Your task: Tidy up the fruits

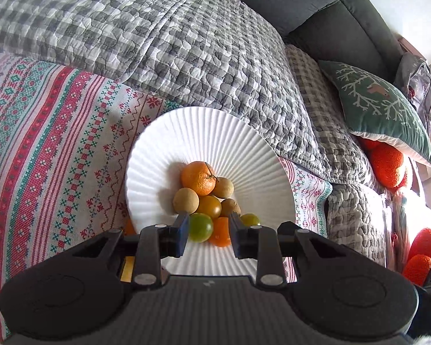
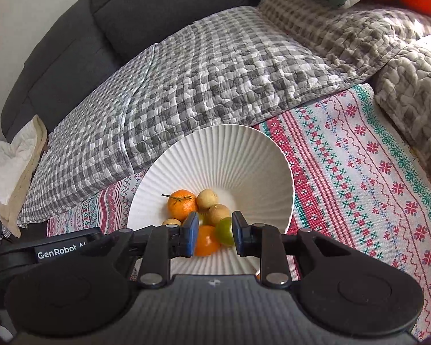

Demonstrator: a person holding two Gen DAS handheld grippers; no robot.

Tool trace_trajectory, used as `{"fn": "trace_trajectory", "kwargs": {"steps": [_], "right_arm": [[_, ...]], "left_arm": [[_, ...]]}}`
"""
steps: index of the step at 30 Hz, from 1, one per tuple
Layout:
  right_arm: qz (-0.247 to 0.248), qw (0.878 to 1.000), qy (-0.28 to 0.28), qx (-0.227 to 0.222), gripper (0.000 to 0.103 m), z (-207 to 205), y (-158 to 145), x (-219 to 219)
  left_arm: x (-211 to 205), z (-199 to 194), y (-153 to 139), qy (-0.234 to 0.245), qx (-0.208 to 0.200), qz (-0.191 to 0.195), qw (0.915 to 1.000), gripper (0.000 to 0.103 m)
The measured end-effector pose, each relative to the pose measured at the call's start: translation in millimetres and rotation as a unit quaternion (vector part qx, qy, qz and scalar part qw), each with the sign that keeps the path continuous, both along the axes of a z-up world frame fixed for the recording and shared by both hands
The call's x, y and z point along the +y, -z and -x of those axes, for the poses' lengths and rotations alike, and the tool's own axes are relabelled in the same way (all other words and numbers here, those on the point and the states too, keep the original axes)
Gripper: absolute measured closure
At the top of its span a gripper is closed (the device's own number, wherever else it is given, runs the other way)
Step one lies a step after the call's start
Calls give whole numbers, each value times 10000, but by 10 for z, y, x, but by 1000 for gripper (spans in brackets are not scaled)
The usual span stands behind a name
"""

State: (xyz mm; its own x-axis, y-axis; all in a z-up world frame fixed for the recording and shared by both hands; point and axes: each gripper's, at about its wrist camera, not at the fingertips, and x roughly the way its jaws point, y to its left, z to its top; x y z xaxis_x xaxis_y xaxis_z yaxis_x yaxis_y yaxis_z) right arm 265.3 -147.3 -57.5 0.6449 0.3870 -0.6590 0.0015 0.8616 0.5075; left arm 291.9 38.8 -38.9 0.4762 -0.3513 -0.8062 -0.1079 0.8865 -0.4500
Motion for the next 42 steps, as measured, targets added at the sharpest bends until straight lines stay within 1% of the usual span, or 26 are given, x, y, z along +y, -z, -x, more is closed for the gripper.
{"fn": "trace_trajectory", "kwargs": {"steps": [1,2,3,5,9,12,15,18,21,23,25,27,28,29,31,36,39,42], "right_arm": [[-7,10000,5,-27,79,34,-12,-31],[3,10000,-17,-80,79,84,-24,-86],[23,9999,-31,-111,79,125,-25,-124],[104,9998,6,-163,78,217,-7,-236],[160,9998,96,-31,76,342,129,-437],[311,9994,-96,86,76,420,260,-453],[635,9969,-450,129,76,538,373,-319],[584,9949,-798,174,76,634,426,-165],[415,9919,-1180,238,74,668,413,31],[427,9896,-1349,270,73,661,380,194],[462,9886,-1424,175,73,633,326,339],[460,9896,-1357,133,72,584,287,434],[398,9908,-1283,143,69,561,281,466],[308,9922,-1192,194,68,526,292,504],[222,9928,-1144,265,67,481,317,572],[163,9936,-1026,446,66,402,433,704],[33,9935,-934,657,61,355,507,738],[-72,9931,-859,789,59,327,551,758]], "left_arm": [[9,32,-8,32,-10,-36,10000,68],[26,70,-17,52,-4,-132,9999,59],[49,111,-26,55,-17,-195,9998,54],[152,229,-67,42,-95,-365,9993,50],[324,461,-99,30,-198,-667,9976,41],[426,662,-38,46,-249,-862,9960,39],[437,805,97,224,-254,-1093,9934,39],[416,833,229,373,-136,-1156,9925,39],[389,861,316,570,-169,-883,9943,39],[373,893,331,641,-242,-825,9942,39],[375,901,329,656,-285,-816,9941,39],[409,884,349,568,-310,-691,9955,41],[428,890,364,565,-324,-574,9962,42],[431,884,392,563,-315,-399,9971,45],[480,903,428,516,-285,-183,9981,46],[617,925,508,249,-153,243,9993,63],[685,940,559,126,-101,440,9989,69],[735,954,589,32,-56,616,9981,72]]}}
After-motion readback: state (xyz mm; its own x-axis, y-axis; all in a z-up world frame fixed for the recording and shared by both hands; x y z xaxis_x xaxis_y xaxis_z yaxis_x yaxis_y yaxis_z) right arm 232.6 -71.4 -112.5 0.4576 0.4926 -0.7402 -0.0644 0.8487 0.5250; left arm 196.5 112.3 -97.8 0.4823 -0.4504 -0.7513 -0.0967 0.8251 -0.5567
